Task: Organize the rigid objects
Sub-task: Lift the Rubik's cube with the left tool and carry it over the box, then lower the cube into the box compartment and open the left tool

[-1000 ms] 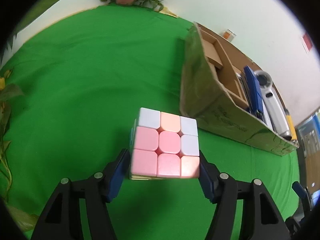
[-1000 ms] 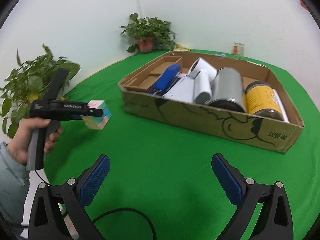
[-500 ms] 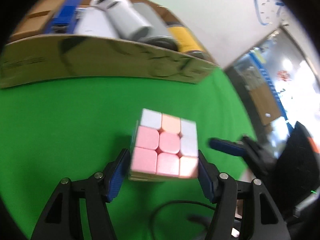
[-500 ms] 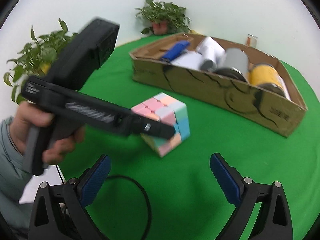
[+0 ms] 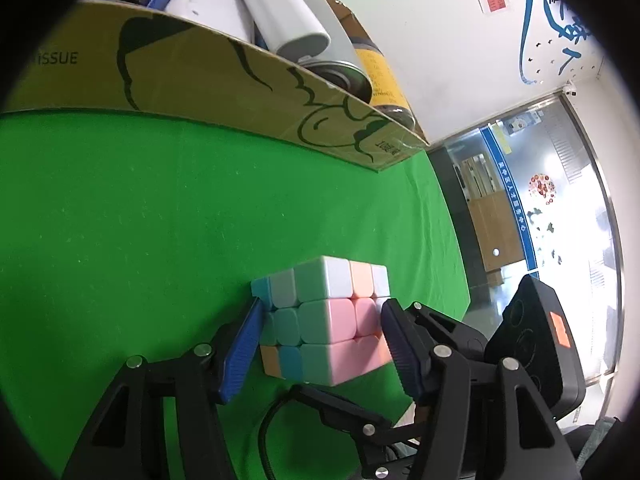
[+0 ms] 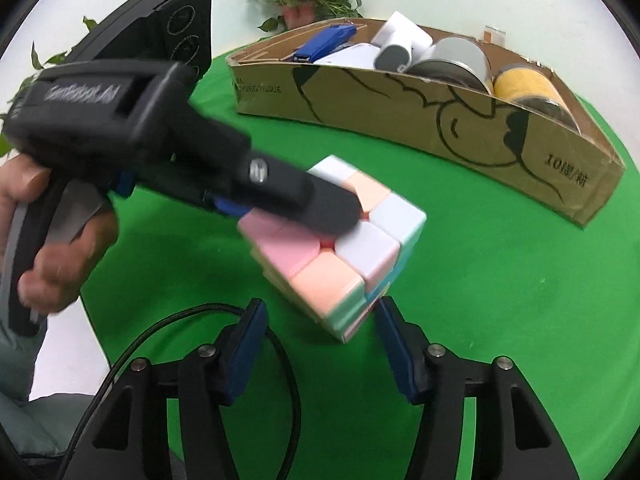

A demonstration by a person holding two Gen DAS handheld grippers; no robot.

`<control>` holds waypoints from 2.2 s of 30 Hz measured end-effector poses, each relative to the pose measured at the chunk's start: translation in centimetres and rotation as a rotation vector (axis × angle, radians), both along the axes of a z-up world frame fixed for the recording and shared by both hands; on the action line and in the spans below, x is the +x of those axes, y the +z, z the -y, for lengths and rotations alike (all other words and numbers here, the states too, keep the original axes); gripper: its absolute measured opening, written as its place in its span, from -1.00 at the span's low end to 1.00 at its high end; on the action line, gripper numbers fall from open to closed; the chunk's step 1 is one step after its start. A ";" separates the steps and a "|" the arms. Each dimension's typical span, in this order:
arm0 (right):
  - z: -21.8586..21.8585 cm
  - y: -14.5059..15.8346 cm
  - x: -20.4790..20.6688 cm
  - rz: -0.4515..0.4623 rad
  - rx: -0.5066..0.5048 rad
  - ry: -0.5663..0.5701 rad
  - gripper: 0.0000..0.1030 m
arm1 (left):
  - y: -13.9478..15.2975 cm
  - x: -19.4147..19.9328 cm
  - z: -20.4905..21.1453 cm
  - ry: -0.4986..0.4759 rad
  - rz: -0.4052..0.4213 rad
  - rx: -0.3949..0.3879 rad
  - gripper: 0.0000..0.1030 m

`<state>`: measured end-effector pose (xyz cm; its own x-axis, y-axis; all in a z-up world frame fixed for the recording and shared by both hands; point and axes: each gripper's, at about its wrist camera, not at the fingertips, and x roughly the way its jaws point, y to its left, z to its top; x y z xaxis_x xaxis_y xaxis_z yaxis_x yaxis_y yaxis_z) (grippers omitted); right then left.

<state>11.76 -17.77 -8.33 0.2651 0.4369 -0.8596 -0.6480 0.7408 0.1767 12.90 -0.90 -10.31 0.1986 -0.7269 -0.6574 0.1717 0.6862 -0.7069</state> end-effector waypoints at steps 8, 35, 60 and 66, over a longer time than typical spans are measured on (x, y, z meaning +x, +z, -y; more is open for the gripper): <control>-1.3 0.6 -0.5 0.050 -0.032 -0.014 -0.20 | 0.8 -0.2 -2.7 0.061 0.052 0.050 0.10; -20.5 9.5 15.8 0.170 0.062 0.241 -0.21 | 10.6 13.0 -18.0 0.324 0.290 0.201 0.09; -0.1 8.0 6.3 0.315 -0.072 -0.403 0.97 | 9.3 -1.1 -5.1 0.504 0.651 0.617 0.64; 3.1 8.7 5.8 0.330 -0.078 -0.458 0.97 | 10.0 -1.9 -2.4 0.504 0.659 0.635 0.64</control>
<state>17.59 -20.91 0.35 0.6728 0.1522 -0.7240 -0.2687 0.9620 -0.0476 10.97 1.50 -0.27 0.8408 -0.0188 -0.5410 -0.0171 0.9980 -0.0612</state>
